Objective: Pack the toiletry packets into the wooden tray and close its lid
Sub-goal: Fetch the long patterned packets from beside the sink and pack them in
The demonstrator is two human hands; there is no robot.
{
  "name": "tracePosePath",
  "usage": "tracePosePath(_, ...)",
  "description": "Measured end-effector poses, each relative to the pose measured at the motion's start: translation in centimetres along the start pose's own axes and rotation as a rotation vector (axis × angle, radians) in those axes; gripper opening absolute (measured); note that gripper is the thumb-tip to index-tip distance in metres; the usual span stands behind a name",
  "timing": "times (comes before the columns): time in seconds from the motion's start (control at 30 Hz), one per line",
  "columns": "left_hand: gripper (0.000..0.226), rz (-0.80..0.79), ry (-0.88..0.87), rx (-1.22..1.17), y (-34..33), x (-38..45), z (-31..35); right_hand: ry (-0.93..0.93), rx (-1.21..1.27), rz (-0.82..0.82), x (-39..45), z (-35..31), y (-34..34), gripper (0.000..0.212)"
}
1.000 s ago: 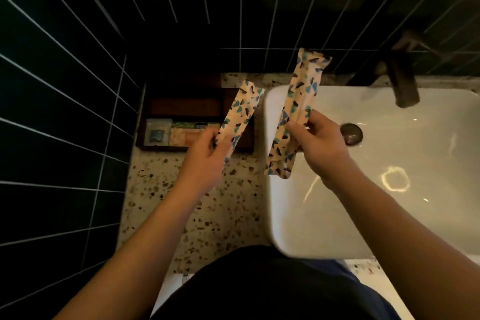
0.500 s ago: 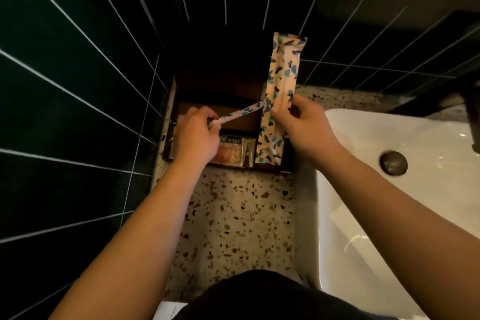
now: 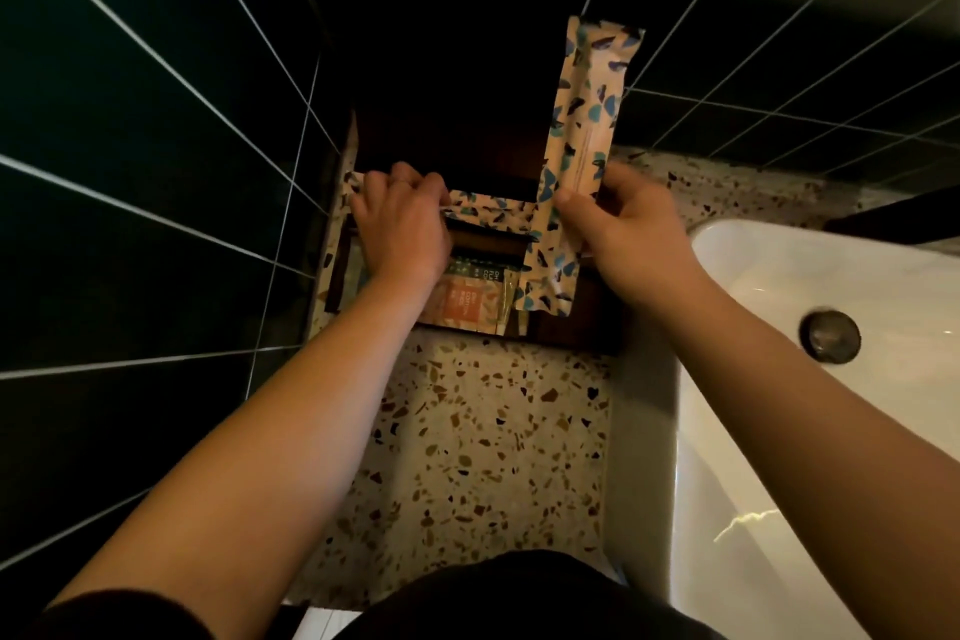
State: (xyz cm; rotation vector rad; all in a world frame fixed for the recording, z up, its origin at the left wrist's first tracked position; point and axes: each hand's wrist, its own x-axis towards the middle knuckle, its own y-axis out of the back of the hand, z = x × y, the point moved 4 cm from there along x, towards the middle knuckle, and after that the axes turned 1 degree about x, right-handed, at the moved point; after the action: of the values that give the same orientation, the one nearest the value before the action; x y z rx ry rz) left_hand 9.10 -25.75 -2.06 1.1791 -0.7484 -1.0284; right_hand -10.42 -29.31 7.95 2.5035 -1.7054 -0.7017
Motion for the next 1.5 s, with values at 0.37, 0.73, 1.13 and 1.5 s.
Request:
tracePosePath(0.37, 0.037, -0.089, 0.033, -0.105, -1.3, -0.1, 0.4, 0.0, 0.0, 0.005, -1.0, 0.3, 0.2, 0.016)
tracePosePath(0.73, 0.061, -0.296, 0.026, 0.01, -2.3, -2.7, 1.4, 0.003, -0.048, 0.021, -1.7, -0.1, 0.3, 0.024)
tracePosePath(1.13, 0.047, 0.004, 0.113, -0.202, 0.6, -6.0, -1.2, 0.02, -0.163, -0.058, -0.6, -1.3, -0.7, 0.024)
tracePosePath(1.5, 0.085, -0.095, 0.291, -0.174, -0.7, -8.8, -4.6, 0.091, -0.8, -0.218, 5.0, -2.8, -5.7, 0.044)
